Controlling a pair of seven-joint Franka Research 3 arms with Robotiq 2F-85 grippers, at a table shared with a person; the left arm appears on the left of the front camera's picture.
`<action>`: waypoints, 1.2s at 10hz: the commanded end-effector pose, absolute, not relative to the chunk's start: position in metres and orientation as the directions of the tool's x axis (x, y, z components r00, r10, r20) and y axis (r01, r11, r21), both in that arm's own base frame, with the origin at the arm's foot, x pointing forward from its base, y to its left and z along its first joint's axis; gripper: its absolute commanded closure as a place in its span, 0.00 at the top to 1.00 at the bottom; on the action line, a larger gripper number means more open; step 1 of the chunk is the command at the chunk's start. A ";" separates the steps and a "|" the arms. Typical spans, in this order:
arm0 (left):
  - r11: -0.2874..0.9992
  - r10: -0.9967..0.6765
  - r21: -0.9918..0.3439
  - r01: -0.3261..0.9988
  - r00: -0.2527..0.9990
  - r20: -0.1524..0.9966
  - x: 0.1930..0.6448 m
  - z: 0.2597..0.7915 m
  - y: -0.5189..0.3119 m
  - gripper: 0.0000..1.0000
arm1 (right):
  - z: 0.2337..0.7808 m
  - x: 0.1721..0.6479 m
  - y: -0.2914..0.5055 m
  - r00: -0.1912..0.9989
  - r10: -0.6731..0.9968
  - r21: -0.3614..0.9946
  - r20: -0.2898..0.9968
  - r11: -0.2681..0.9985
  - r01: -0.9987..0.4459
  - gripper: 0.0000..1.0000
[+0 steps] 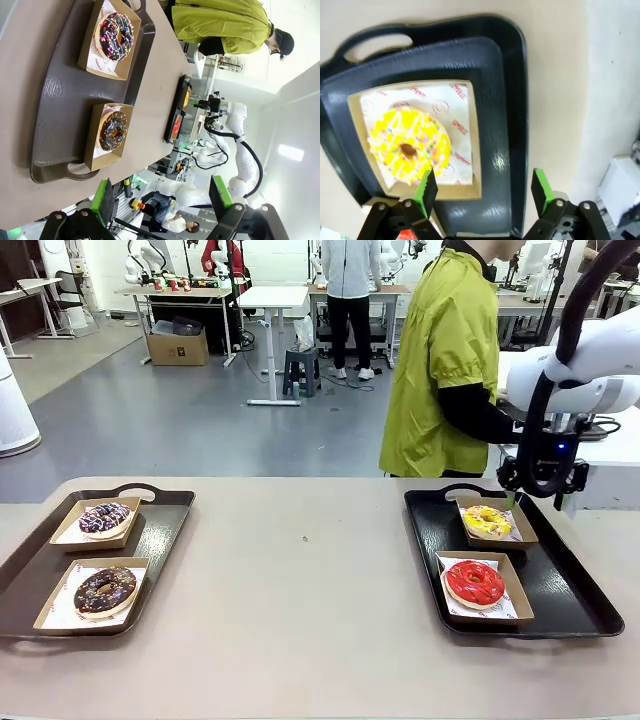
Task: Individually package the donuts and arrange them on the tray.
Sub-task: Place the picked Paper togo box on the Handle tray.
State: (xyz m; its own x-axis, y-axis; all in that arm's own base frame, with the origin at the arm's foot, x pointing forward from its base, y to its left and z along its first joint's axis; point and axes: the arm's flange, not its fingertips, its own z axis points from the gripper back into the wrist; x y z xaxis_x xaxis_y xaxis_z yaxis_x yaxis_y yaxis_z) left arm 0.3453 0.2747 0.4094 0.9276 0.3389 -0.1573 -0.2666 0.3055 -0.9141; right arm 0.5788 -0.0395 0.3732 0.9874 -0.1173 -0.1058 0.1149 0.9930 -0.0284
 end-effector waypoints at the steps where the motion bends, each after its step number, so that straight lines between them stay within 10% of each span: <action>1: 0.304 0.338 -0.917 -0.259 0.929 -0.151 0.340 0.412 0.273 1.00 | 0.395 0.534 -0.057 0.993 -0.075 0.006 -0.092 0.997 0.076 0.97; 7: 0.304 0.338 -0.917 -0.259 0.929 -0.151 0.340 0.412 0.273 1.00 | 0.440 0.461 -0.221 0.994 -0.110 0.804 -0.010 0.590 0.074 0.97; 12: 0.304 0.338 -0.917 -0.259 0.929 -0.151 0.340 0.412 0.273 1.00 | 0.390 0.444 -0.288 0.985 -0.162 0.915 -0.065 0.384 0.123 0.97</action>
